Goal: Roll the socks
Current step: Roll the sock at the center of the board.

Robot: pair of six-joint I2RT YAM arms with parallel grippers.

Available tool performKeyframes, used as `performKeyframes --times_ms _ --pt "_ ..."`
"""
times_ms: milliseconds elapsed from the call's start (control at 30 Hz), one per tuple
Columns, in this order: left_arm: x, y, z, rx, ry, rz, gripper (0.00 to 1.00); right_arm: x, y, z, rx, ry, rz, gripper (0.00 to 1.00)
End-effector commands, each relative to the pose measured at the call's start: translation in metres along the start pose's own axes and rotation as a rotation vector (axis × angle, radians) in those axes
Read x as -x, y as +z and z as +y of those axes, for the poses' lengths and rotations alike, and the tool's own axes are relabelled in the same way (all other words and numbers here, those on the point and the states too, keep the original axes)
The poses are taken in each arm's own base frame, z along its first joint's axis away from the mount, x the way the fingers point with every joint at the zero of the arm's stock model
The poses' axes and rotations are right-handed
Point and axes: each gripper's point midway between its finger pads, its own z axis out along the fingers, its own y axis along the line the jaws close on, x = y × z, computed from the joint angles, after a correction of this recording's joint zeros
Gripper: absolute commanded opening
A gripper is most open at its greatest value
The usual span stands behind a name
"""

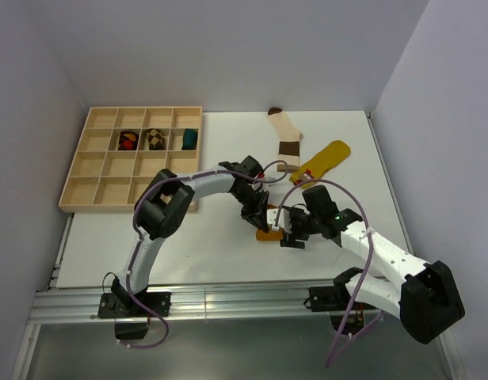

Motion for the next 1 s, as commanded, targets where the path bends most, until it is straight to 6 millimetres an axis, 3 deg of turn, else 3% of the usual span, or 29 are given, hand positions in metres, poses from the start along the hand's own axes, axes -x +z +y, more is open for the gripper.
performKeyframes --times_ms 0,400,700,767,900,967 --pt "-0.009 0.007 0.018 0.068 -0.078 0.058 0.00 0.012 0.000 -0.023 -0.100 -0.092 -0.004 0.75" --pt "0.000 0.009 0.016 0.044 -0.081 0.058 0.00 0.010 0.028 -0.002 -0.029 -0.156 0.046 0.73" --pt "0.003 0.008 0.014 0.001 -0.083 0.052 0.02 0.001 0.043 -0.008 -0.018 -0.127 0.090 0.64" --pt "0.004 0.007 0.012 -0.013 -0.076 0.043 0.04 -0.005 0.048 -0.012 -0.019 -0.112 0.116 0.60" --pt "0.005 0.005 0.008 -0.041 -0.074 0.019 0.08 -0.007 0.052 -0.010 0.005 -0.080 0.128 0.35" --pt "0.005 0.000 0.007 -0.057 -0.112 -0.012 0.17 -0.007 0.052 -0.006 0.040 -0.055 0.131 0.34"
